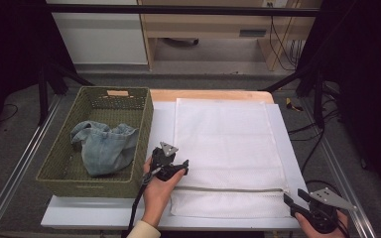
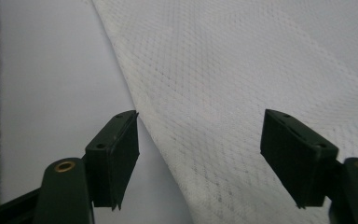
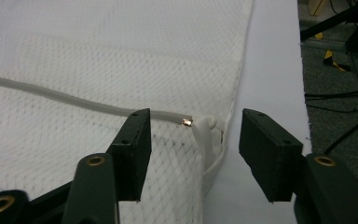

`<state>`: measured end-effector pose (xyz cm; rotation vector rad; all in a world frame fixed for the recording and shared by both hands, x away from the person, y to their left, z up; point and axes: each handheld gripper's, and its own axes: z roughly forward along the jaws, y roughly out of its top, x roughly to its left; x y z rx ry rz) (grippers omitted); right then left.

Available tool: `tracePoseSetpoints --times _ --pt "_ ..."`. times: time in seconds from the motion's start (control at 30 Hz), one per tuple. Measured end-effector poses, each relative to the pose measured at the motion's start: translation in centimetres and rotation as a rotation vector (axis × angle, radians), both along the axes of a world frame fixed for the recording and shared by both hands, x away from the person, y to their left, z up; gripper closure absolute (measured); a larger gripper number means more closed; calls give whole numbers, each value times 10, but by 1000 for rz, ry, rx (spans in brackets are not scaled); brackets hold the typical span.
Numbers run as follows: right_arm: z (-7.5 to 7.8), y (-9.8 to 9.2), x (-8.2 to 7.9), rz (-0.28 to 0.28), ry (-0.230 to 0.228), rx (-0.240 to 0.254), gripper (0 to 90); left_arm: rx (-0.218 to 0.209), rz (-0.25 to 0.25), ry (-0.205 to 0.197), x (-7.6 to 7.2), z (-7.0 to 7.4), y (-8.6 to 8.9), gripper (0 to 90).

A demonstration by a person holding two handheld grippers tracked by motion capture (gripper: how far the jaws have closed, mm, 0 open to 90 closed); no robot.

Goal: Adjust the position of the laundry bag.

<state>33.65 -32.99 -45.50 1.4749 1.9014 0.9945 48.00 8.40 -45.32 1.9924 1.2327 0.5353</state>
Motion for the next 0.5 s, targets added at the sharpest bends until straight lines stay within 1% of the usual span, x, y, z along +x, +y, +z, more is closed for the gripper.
tracePoseSetpoints --times 0.03,0.07,0.1,0.13,0.17,0.2,0.23,0.3,0.33,0.43,0.5 --pt "-4 1 0 8 28 -1 400 -1 2 2 3 0 -2 255" --pt "-4 1 0 8 28 -1 400 -1 2 2 3 0 -2 251" --pt "-7 2 1 15 48 -14 409 5 1 0 6 0 -3 251" --pt "-7 2 1 15 48 -14 409 5 1 0 6 0 -3 251" --pt "-8 2 1 18 54 -18 441 14 5 -2 10 0 -2 251" --pt "-8 2 1 18 54 -18 441 14 5 -2 10 0 -2 251" --pt "-8 3 1 29 63 -10 468 14 10 7 15 -2 -1 252" --pt "-9 4 2 35 68 -22 485 29 17 12 18 -4 -1 253" --pt "-9 4 2 38 74 -18 492 33 21 16 19 -6 -2 253" --pt "-9 4 2 40 73 -19 493 43 27 23 21 -10 -2 260" --pt "-9 3 2 38 69 -24 493 48 29 18 23 -12 -2 280"
